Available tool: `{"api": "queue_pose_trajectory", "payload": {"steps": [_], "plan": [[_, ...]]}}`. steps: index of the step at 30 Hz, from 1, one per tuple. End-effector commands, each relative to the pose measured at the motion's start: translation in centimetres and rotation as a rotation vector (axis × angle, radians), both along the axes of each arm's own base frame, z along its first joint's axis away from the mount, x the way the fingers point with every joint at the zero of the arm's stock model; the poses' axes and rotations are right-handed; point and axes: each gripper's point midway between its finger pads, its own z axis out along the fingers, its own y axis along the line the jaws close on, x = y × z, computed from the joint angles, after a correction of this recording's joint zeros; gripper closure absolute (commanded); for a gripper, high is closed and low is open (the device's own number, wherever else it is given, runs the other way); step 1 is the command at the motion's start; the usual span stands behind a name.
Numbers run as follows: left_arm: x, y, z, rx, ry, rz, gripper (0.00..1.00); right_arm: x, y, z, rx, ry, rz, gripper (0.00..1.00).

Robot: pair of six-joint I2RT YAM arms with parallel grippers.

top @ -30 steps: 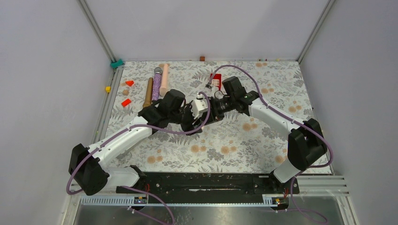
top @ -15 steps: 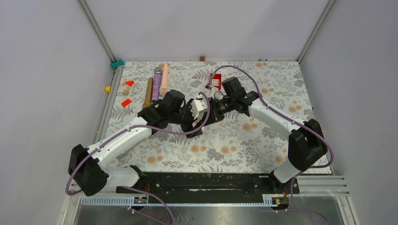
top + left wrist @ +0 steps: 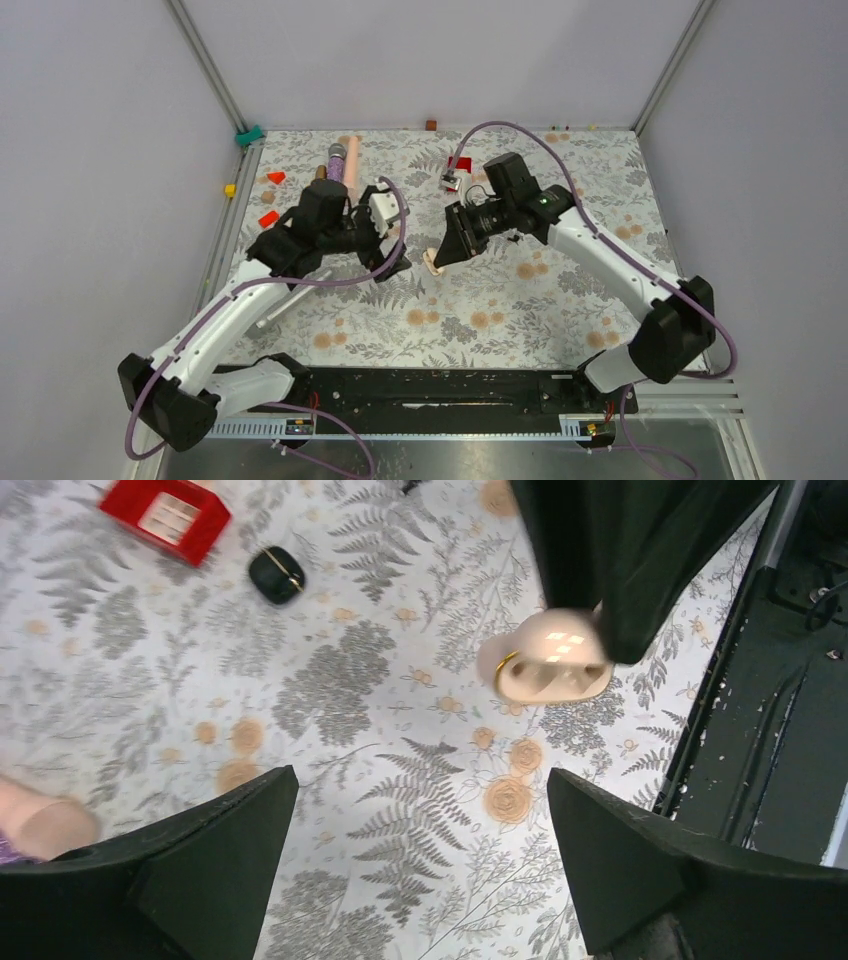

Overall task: Insert the wireless bluetooth earbuds into the charging case
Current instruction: Pick up the charging case at the center of the board.

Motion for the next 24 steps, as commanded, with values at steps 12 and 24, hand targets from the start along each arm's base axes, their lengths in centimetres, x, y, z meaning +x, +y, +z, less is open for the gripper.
{"api": "queue_pose_trajectory", "payload": {"steps": [12, 24], "plan": [[-6.3, -0.7, 5.7, -0.031, -0.196, -0.560, 0.01, -7.3, -4.9, 9.4, 0.147, -0.412, 0.248, 0.77], [-9.0, -6.2, 7.4, -0.144, -0.071, -0.875, 0.01, -10.2, -5.4, 8.6, 0.234, -0.360, 0.346, 0.73]]}}
